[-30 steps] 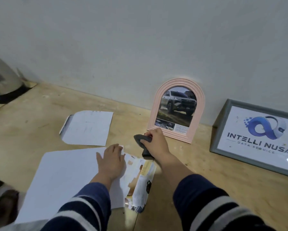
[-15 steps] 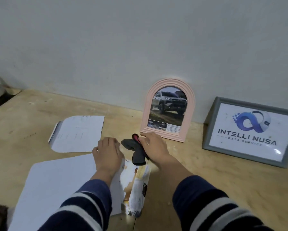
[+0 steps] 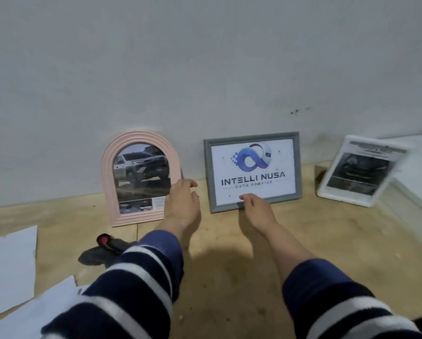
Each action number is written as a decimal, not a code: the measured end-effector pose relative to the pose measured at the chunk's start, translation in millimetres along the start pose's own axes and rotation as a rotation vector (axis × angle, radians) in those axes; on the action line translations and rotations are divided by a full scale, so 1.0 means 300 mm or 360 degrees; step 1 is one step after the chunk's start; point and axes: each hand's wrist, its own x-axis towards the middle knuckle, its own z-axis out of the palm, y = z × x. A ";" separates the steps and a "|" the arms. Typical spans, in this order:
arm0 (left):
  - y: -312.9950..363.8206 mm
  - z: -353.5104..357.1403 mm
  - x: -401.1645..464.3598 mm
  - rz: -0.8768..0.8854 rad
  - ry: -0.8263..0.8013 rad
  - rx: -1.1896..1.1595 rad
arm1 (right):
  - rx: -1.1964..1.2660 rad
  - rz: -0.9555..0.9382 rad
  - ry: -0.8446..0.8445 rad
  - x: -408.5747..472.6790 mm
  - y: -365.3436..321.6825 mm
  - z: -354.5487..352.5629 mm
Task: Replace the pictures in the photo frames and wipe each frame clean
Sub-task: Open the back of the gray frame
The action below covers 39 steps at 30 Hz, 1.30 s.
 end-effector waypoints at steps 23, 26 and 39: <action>0.251 0.287 0.252 -0.1220 0.0173 -0.1463 | 0.1082 0.0800 -0.0058 0.518 0.361 -0.433; 0.279 0.259 0.226 -0.1179 0.0263 -0.1586 | 0.1248 0.0722 -0.0056 0.500 0.369 -0.447; 0.241 0.081 0.022 -0.1231 -0.0279 -0.1671 | 0.1315 0.0603 -0.0090 0.223 0.416 -0.538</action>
